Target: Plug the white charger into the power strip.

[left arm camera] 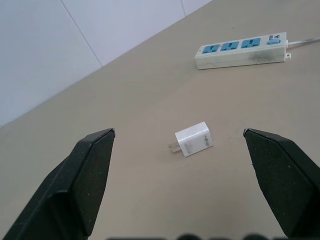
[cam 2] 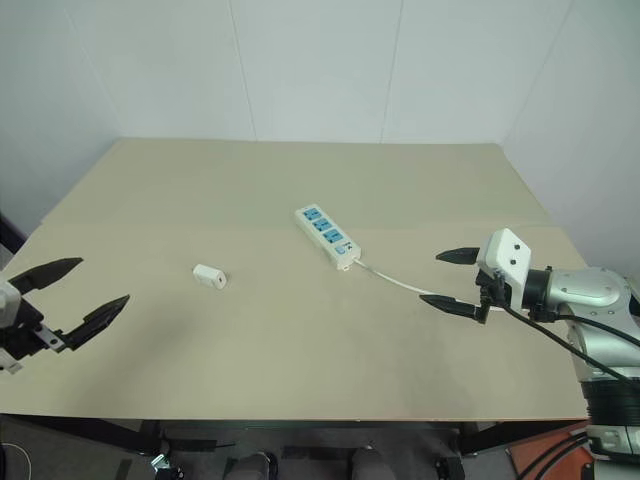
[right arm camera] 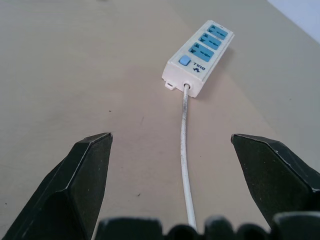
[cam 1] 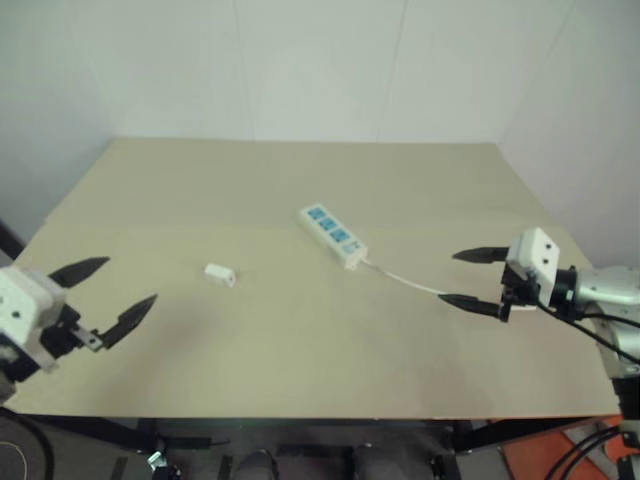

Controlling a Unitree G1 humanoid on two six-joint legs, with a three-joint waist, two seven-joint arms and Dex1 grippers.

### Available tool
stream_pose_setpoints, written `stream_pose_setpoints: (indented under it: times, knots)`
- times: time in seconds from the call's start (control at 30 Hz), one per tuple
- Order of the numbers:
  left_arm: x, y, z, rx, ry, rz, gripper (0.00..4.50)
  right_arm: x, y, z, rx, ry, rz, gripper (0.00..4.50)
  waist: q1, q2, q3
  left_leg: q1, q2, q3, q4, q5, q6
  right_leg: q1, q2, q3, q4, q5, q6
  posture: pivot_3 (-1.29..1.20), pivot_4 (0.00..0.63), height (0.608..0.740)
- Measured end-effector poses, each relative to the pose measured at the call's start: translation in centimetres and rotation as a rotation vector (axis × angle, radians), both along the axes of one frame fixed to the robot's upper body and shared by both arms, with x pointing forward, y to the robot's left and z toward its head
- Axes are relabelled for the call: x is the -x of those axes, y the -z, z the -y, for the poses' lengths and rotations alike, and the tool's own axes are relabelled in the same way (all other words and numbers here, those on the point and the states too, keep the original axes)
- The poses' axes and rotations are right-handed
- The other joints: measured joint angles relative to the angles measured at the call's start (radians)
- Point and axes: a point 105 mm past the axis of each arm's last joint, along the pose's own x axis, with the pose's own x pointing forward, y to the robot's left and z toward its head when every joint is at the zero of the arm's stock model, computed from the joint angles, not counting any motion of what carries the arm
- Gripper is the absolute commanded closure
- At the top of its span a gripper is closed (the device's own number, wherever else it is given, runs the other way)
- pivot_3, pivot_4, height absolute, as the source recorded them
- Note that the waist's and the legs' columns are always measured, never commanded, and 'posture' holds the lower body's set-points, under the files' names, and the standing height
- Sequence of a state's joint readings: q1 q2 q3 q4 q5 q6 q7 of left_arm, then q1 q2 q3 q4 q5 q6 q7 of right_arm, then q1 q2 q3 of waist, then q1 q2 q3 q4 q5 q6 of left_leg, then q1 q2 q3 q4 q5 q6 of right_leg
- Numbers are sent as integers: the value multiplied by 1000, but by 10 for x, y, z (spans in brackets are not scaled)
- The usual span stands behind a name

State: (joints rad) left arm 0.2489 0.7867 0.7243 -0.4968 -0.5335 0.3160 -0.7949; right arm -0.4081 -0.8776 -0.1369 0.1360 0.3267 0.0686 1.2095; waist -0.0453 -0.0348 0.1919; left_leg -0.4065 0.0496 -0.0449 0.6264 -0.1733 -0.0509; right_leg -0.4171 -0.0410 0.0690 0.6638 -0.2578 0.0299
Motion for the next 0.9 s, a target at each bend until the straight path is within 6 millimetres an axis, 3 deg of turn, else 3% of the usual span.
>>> stream_pose_setpoints:
  times: [0.63,0.9]
  knots:
    - [-7,0,6,5,-9,1,0,0,6,-4,4,31,14,43,0,0,0,0,0,0,0,0,0,0,0,0,0,0,0,0,150,740]
    - [-11,1,13,9,19,1,0,-54,24,-59,-162,223,68,43,-17,-1,0,-3,0,0,0,0,0,-3,1,1,1,2,-1,0,150,740]
